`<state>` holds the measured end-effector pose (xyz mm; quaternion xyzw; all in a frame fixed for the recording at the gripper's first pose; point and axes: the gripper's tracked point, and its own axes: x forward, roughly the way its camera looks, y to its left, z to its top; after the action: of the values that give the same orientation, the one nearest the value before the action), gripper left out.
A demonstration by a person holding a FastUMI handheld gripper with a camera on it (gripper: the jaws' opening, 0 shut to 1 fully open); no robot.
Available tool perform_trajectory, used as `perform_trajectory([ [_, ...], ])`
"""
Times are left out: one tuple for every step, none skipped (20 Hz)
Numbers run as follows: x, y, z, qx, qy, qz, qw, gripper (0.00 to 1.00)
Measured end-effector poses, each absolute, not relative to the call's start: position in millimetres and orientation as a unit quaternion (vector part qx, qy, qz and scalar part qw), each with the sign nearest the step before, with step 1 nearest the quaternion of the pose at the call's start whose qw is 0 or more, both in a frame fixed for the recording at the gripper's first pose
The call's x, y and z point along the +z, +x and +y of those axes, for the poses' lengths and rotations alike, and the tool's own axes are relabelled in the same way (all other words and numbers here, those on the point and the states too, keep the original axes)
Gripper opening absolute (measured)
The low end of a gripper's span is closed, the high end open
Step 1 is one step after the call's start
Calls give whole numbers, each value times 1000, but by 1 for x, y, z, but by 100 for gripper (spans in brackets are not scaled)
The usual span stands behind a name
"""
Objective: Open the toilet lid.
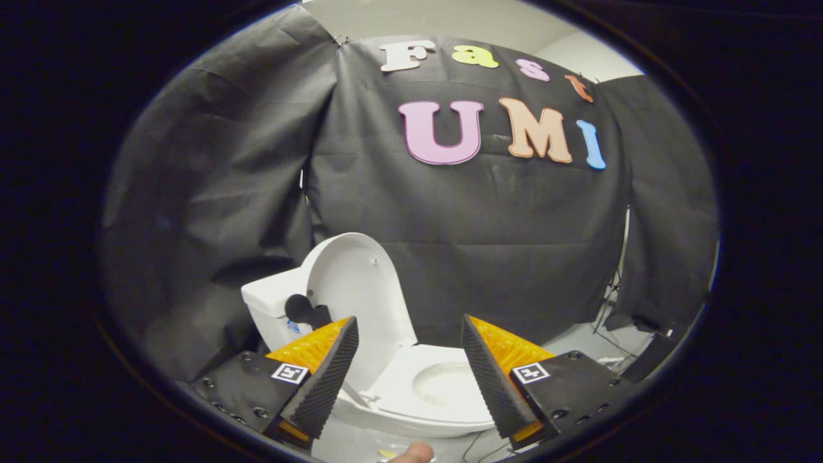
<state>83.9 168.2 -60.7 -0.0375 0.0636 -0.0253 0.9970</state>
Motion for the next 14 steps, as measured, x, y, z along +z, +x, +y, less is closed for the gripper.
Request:
perform_trajectory([
  [-54, 78, 154, -35, -48, 62, 996, 99],
  [-49, 73, 138, -45, -55, 61, 996, 99],
  [-44, 69, 126, -52, -56, 60, 995, 99],
  [-42, 65, 113, -58, -52, 61, 995, 99],
  [-39, 62, 104, -60, -44, 61, 995, 99],
  [-37, 60, 96, -62, -38, 64, 995, 99],
  [-35, 58, 88, -66, -36, 66, 995, 99],
  [-33, 55, 81, -69, -39, 68, 995, 99],
  [-32, 53, 75, -72, -43, 70, 994, 99],
  [-32, 51, 69, -75, -46, 73, 993, 99],
  [-32, 50, 63, -76, -48, 72, 993, 99],
  [-31, 49, 60, -76, -49, 71, 993, 99],
  [-34, 50, 57, -75, -53, 74, 993, 99],
  [-37, 50, 52, -78, -56, 76, 992, 99],
])
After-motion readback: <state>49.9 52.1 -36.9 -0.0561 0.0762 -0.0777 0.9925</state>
